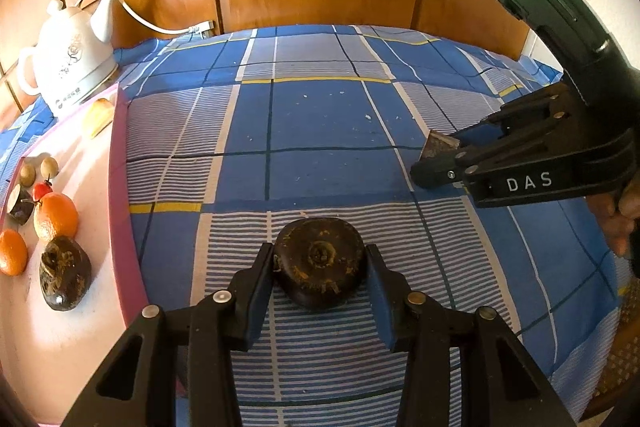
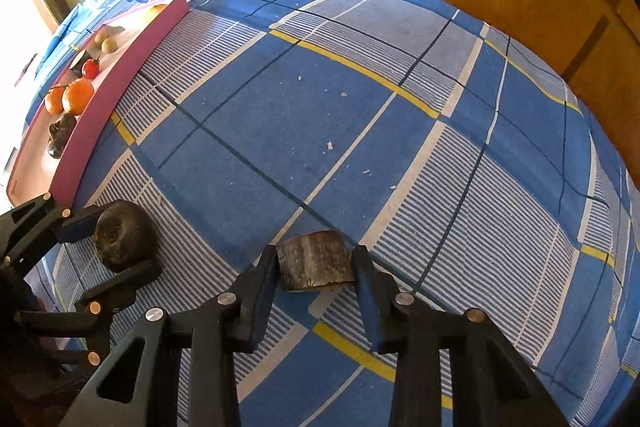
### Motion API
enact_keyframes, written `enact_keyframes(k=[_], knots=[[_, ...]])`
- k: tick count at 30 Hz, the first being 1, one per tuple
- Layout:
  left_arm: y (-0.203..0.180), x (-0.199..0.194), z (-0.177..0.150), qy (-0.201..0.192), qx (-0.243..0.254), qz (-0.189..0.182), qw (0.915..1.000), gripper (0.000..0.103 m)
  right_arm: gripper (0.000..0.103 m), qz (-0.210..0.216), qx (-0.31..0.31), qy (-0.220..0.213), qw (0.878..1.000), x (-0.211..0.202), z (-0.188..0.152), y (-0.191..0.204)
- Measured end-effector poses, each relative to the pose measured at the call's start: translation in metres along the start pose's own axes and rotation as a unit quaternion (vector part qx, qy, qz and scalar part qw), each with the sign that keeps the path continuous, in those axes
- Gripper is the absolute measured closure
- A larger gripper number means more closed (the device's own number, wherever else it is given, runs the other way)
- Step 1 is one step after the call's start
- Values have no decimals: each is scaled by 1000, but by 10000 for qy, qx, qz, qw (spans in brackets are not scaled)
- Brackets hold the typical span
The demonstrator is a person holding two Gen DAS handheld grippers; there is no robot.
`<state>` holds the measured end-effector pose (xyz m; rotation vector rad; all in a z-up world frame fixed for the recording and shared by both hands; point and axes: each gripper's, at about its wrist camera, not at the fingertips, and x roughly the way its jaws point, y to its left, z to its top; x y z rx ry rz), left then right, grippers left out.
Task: Organize fruits
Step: 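Grasp the bark-covered wooden cylinder with the right gripper while the left holds the dark fruit, then carry the dark round fruit into the tray and open the left gripper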
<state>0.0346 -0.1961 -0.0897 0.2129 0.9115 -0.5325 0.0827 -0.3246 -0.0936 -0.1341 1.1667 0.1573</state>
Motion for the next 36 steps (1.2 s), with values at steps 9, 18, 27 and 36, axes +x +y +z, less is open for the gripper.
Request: enact_keyframes(k=[9,18,27,36], knots=[[8,-40,12,-311,-202,-21,9993,60,65,125,152,-24,9998,3,0,-4],[44,-87,24,-652,-803,416,9938,60,65,95,112,-56,9999,2,0,-6],[85,-109,12,-730,-1200,936,9856,59,65,54,77,-63,9999,1,-3,-1],[112,-115,-2,-697,-1513,1125,9796,59,65,58,79,-125,9999,0,-7,-2]])
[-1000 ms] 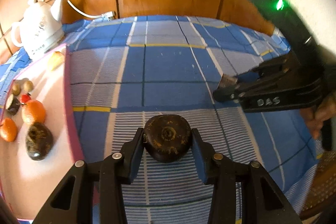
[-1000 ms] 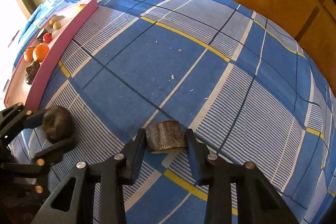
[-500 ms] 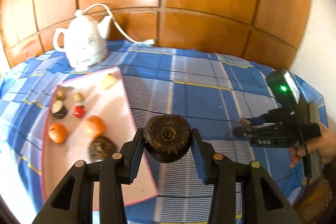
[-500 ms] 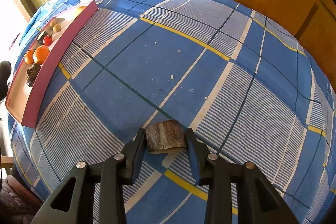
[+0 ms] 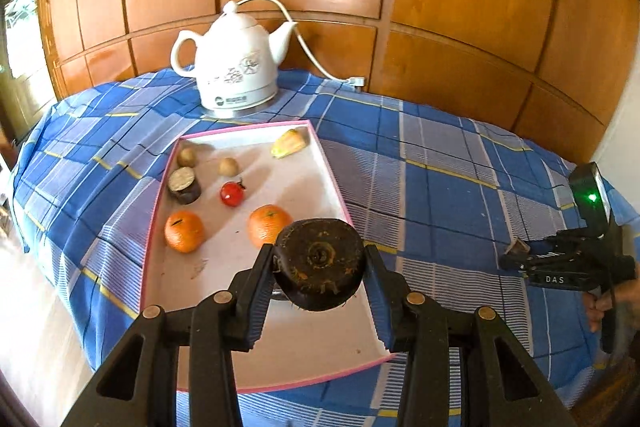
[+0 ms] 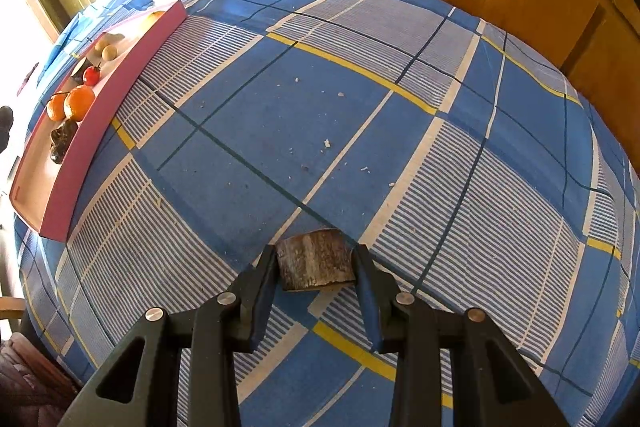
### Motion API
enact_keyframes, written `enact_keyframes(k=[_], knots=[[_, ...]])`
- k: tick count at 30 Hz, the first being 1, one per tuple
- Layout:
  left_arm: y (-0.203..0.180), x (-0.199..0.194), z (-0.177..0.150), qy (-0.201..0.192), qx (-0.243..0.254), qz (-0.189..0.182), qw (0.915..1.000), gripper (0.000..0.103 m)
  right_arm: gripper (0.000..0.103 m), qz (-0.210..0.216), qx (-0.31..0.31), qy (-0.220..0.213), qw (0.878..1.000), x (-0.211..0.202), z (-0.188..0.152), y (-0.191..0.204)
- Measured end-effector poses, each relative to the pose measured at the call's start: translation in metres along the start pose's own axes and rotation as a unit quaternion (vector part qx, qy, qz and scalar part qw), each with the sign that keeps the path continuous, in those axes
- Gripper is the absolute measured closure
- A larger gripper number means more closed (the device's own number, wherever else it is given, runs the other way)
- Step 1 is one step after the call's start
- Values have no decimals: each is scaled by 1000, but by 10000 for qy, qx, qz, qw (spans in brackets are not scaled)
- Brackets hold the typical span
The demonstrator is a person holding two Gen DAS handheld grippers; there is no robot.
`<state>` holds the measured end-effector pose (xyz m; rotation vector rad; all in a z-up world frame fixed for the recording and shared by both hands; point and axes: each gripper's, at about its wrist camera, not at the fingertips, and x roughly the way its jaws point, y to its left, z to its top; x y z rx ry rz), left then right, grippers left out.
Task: Organize fruits
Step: 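Carry the dark round fruit into the tray and open the left gripper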
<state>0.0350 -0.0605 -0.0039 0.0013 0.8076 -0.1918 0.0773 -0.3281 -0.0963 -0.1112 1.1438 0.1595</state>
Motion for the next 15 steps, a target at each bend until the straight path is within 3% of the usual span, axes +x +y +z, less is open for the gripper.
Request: enact_keyframes(k=[15], knots=[[25,4,-4,69,-276,179,9994,59,65,-178,-191,-85,9996,-4,-7,12]])
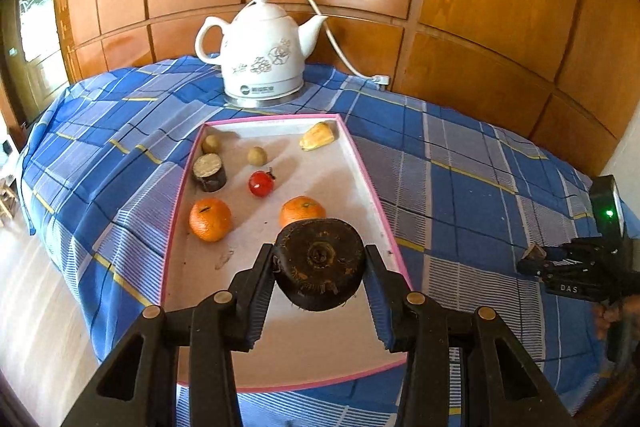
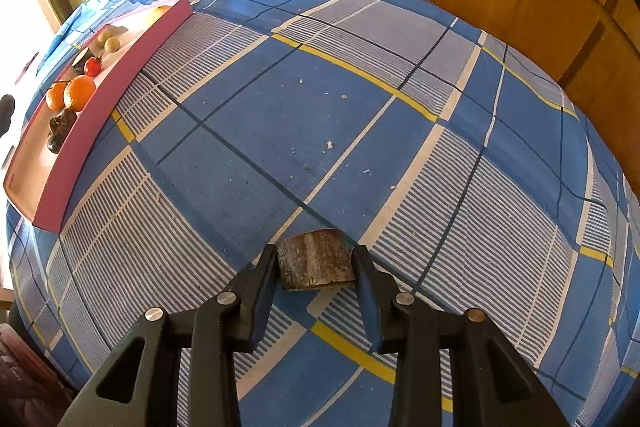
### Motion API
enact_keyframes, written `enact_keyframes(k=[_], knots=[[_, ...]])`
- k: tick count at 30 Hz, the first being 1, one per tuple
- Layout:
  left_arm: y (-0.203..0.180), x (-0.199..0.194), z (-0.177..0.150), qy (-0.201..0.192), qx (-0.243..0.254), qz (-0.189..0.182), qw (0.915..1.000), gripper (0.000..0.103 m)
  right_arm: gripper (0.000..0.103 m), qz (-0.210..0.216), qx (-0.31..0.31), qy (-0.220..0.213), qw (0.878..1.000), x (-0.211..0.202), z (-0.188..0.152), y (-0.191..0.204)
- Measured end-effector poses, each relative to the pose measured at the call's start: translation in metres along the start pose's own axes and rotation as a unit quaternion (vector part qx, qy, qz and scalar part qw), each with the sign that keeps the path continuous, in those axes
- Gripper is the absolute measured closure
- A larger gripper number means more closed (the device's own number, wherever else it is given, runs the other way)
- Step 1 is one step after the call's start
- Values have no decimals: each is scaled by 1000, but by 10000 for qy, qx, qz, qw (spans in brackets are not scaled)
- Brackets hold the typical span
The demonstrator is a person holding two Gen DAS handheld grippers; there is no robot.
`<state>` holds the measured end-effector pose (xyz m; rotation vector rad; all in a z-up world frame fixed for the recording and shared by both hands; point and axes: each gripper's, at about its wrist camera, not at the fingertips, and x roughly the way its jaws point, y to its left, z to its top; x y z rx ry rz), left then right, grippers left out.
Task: Organize fruits
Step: 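Carry the dark round fruit into the tray and open the left gripper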
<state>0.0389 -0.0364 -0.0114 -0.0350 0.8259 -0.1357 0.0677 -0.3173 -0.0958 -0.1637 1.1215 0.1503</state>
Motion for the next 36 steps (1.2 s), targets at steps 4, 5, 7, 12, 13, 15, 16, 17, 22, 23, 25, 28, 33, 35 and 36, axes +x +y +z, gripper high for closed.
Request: enact_keyframes(k=[4,5,7,12,13,15,16,17,22,23,25,28,33,35,36], knots=[[13,5,0,76,-156,71,9998,59,66,-25,-22,-1,10000,0,0,0],[17,7,0,105,-217,83,9997,59,66,-35,-28,0,10000,0,0,1],[27,10,-1,152,-345,105,9992,59,66,-42,-23,3,10000,0,0,2],[57,19,-4,328,-783,34,9964,59,66,-48,-50,12,10000,1,1,0],[62,22,-5,359,-845,26,9958,59,66,-49,-56,13,10000,1,1,0],[69,28,-4,439,-932,-44,9947,59,66,-52,-57,15,10000,2,1,0],[71,32,-4,474,-965,-66,9942,59,66,-56,-66,16,10000,2,1,0],[72,35,-3,492,-971,-78,9940,59,66,-60,-72,18,10000,2,1,0],[70,52,8,514,-896,-98,9946,59,66,-61,-75,20,10000,2,2,0],[68,56,10,509,-852,-80,9950,59,66,-65,-79,22,9999,2,2,1],[66,66,16,534,-783,-69,9955,59,66,-65,-74,19,9999,2,2,0],[63,73,21,494,-713,-69,9962,52,66,-60,-70,22,10000,2,2,0],[58,69,22,376,-565,86,9977,47,66,-70,-86,29,9999,3,2,0],[58,66,19,368,-568,197,9975,47,66,-76,-90,27,9999,3,2,0],[58,63,17,368,-581,302,9972,47,66,-81,-93,27,9999,3,2,0]])
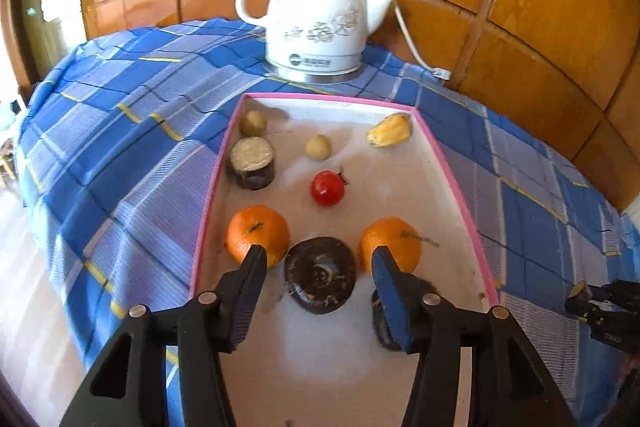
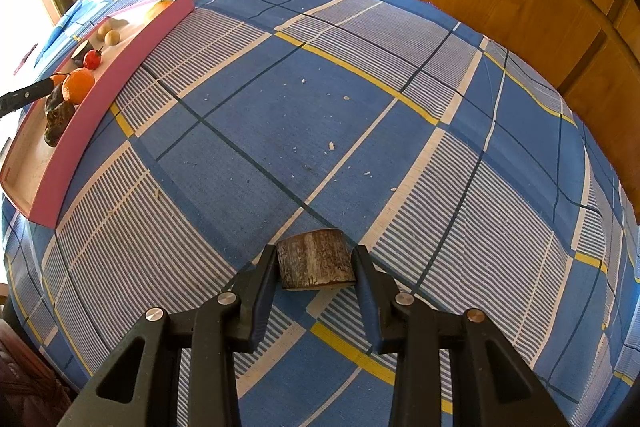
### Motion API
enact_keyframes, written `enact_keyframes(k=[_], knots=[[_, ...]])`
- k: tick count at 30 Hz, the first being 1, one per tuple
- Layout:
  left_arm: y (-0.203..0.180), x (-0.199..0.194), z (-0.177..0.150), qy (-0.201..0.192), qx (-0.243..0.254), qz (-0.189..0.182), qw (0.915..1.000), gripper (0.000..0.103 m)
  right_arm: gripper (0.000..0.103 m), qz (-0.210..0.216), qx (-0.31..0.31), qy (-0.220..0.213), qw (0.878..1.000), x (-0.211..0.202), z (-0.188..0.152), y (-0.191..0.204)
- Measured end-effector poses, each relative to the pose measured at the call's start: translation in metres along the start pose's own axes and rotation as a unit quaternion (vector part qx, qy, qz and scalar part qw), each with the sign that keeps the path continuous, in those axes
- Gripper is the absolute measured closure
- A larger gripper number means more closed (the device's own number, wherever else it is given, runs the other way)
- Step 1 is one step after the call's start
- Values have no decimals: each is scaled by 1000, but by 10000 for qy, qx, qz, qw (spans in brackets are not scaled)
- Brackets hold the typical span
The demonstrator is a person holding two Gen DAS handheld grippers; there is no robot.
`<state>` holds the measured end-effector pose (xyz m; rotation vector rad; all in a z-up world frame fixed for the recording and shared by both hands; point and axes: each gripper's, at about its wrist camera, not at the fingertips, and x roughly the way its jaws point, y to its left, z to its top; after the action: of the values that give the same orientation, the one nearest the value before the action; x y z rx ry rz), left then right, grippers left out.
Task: Organize fruits
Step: 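Carry the dark round fruit into the tray and open the left gripper, then withdraw the left gripper from the tray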
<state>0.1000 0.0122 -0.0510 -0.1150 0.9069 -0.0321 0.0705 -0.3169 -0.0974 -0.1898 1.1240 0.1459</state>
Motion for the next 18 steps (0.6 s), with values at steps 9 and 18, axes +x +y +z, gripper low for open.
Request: enact_keyframes(k=[9,18], knots=[[6,-20,-16,-22,-166,344,9993,42,66,-48,-1,-7,10000,-1,0,1],[0,-51,-20,-432,-55,389,9983,21,66,-79,20,-22,10000,-1,0,1]])
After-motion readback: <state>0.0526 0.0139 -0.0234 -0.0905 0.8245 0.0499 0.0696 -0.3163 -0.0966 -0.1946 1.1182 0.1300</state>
